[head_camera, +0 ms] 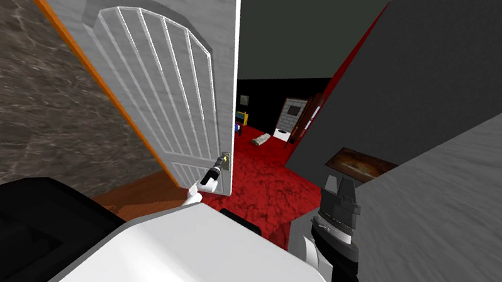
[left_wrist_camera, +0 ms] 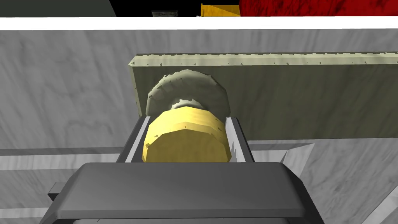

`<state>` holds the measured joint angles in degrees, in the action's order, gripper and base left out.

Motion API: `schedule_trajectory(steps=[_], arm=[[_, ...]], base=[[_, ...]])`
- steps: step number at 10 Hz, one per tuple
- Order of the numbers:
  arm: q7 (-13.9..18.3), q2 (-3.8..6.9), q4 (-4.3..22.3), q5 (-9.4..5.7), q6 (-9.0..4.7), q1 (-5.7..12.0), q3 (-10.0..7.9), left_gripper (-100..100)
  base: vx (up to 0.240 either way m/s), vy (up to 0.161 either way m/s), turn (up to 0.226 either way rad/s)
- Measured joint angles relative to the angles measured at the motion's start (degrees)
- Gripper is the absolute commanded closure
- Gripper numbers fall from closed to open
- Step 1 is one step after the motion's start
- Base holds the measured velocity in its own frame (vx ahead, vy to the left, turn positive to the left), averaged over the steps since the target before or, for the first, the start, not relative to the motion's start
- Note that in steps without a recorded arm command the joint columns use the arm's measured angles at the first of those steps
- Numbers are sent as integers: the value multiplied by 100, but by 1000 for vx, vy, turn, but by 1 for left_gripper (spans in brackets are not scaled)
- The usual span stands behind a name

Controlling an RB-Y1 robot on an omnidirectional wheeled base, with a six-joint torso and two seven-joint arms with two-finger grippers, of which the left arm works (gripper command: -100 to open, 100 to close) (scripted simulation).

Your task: Push the door open

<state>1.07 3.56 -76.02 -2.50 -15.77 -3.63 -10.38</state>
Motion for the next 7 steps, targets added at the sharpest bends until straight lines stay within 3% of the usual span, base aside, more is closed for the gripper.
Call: schedule_trajectory(steps=[3,7], arm=[[-155,82,23,-228,-51,-7,-214,100],[-434,73,-59,-516,-53,-103,-501,100]], base=[[161,-27,-40],[148,-22,-38]])
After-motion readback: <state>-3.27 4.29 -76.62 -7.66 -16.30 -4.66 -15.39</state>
